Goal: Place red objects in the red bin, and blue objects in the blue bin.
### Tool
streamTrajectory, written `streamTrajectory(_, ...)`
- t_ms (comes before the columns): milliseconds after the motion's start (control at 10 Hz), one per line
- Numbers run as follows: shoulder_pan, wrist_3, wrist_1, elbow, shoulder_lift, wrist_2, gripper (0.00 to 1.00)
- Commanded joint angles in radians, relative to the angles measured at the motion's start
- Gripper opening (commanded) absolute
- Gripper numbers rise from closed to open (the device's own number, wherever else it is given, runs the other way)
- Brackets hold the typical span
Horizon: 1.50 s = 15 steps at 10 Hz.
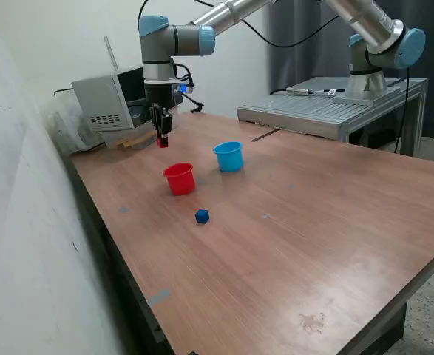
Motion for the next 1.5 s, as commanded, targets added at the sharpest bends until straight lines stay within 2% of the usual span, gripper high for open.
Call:
streamTrajectory(0, -0.007, 0.035, -0.049, 0.003, 0.027, 0.002, 0.0)
streamTrajectory(200, -0.007, 0.038, -0.051, 0.005, 0.048, 0.002, 0.0)
streamTrajectory(600, -0.004, 0.037, -0.086, 0.072, 0.07, 0.0, 0.0)
streamTrajectory(700, -0.003, 0.037, -0.086, 0.071, 0.07, -0.002, 1.0)
streamTrajectory(1400, 0.011, 0.04, -0.057, 0.031, 0.032, -0.009, 1.0)
